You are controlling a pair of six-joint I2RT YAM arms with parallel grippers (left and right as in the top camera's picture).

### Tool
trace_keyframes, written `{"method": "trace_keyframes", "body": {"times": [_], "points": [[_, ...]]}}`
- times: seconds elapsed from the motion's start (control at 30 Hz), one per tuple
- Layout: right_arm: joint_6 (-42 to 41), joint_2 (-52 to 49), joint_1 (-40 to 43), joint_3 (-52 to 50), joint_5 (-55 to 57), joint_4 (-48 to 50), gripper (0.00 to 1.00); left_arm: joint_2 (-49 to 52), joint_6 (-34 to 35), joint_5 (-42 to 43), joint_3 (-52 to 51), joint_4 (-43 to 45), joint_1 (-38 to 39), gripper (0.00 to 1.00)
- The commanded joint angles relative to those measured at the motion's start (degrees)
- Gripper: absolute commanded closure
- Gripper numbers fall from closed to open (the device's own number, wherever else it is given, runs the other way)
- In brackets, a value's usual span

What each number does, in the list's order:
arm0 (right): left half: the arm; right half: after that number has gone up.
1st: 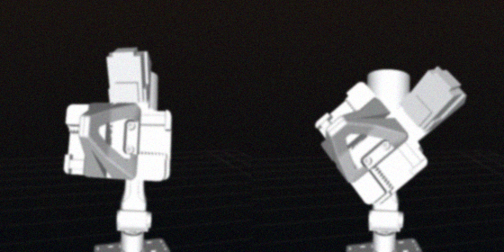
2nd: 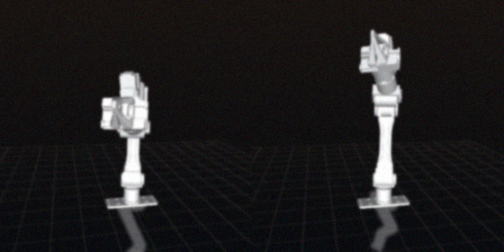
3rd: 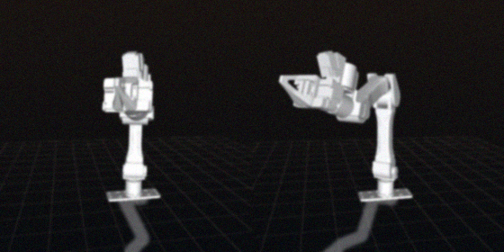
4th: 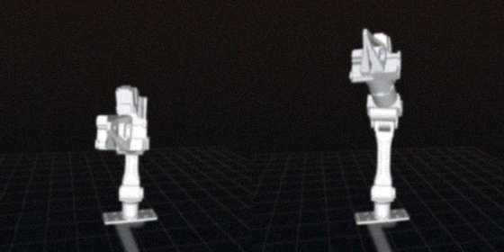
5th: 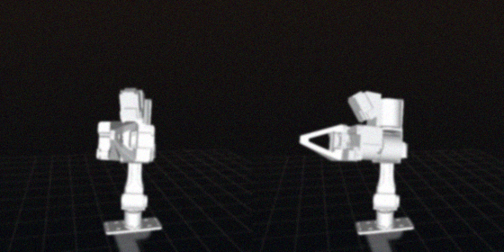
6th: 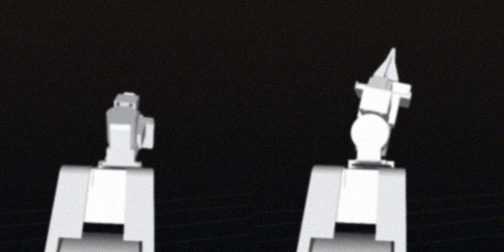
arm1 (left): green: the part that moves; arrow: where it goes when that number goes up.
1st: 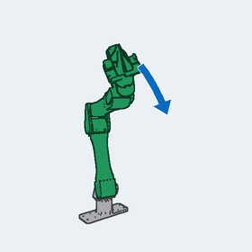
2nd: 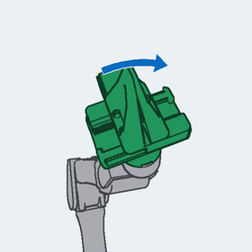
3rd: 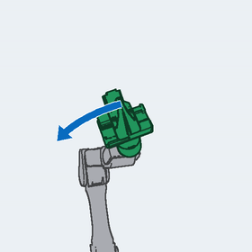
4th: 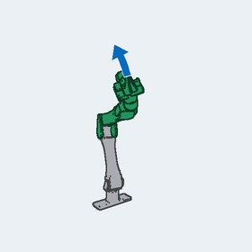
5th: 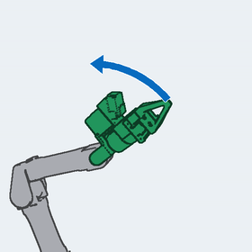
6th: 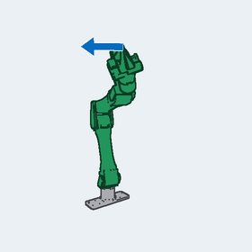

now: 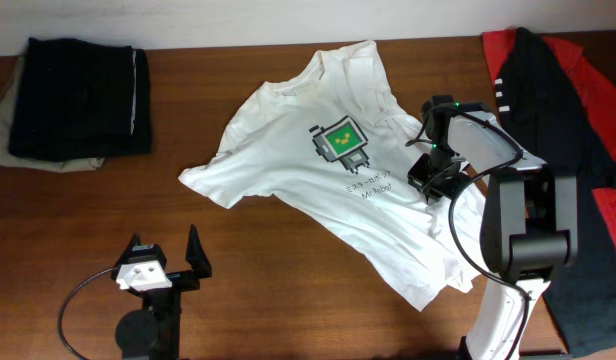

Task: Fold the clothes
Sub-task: 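Release the shirt and lift the right gripper back to the upper right, then grasp the shirt's left sleeve with the left gripper and pull it left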

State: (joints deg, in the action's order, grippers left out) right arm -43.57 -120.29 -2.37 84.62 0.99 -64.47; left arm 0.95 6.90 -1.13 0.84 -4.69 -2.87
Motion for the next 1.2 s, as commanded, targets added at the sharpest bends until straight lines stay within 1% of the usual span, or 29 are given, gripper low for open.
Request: {"method": "trace_keyframes", "body": {"times": [0.0, 0.13, 0.27, 0.5, 0.57, 0.63, 0.77, 0.8, 0.83, 0.87, 0.9, 0.93, 0.97, 1.0, 1.07, 1.17], "points": [[-0.9, -0.87, 0.22, -0.52, 2.71, 0.02, 0.96, -0.28, -0.94, -0.61, -0.35, 0.07, -0.28, 0.01], [-0.87, -2.89, 1.01, -0.52, 3.8, 0.63, 0.96, -0.28, -0.94, -0.61, -0.35, 0.04, -0.28, 0.01], [1.01, -2.89, 3.21, -0.52, 4.02, 5.35, 0.96, -0.28, -0.94, -0.61, -0.35, 0.07, -0.28, 0.01], [4.33, -2.89, 4.96, -0.5, 5.09, 21.09, 0.96, -0.28, -0.94, -0.61, -0.35, 0.07, -0.28, 0.01], [4.33, -2.89, 6.14, 0.37, 4.81, 25.77, 0.94, -0.28, -0.92, -0.61, -0.35, 0.07, -0.28, 0.01], [4.35, -2.89, 6.91, 3.21, 2.36, 28.55, 0.92, -0.28, -0.94, -0.61, -0.35, 0.07, -0.28, 0.01], [4.33, -2.89, 5.99, 9.97, -6.84, 31.47, 0.91, -0.28, -0.94, -0.61, -0.35, 0.07, -0.28, 0.01], [4.37, -2.89, 5.18, 12.26, -8.57, 30.69, 0.9, -0.28, -0.92, -0.61, -0.35, 0.07, -0.28, 0.01], [6.64, -2.89, 4.42, 15.74, -9.84, 27.36, 0.88, -0.28, -0.94, -0.61, -0.35, 0.07, -0.28, 0.01], [8.35, -2.86, 3.91, 19.41, -9.86, 22.56, 0.84, -0.28, -0.94, -0.61, -0.35, 0.07, -0.28, 0.01], [10.32, -2.86, 3.82, 24.85, -9.86, 15.5, 0.8, -0.28, -0.94, -0.61, -0.35, 0.07, -0.28, 0.01], [11.69, -2.86, 3.85, 29.73, -9.86, 9.7, 0.67, -0.28, -0.94, -0.61, -0.35, 0.07, -0.28, 0.01], [11.85, -2.84, 4.09, 34.51, -9.81, 4.37, 0.04, -0.28, -0.94, -0.61, -0.35, 0.07, -0.28, 0.01], [11.82, -2.84, 4.7, 40.52, -9.84, -1.36, 0.01, -0.28, -0.94, -0.61, -0.35, 0.07, -0.28, 0.01], [11.85, -2.82, 5.49, 45.4, -9.38, -4.42, 0.01, -0.28, -0.94, -0.61, -0.35, 0.07, -0.28, 0.01], [11.85, -2.82, 6.56, 46.16, -9.38, -4.61, 0.01, -0.28, -0.94, -0.61, -0.35, 0.07, -0.28, 0.01]]}}
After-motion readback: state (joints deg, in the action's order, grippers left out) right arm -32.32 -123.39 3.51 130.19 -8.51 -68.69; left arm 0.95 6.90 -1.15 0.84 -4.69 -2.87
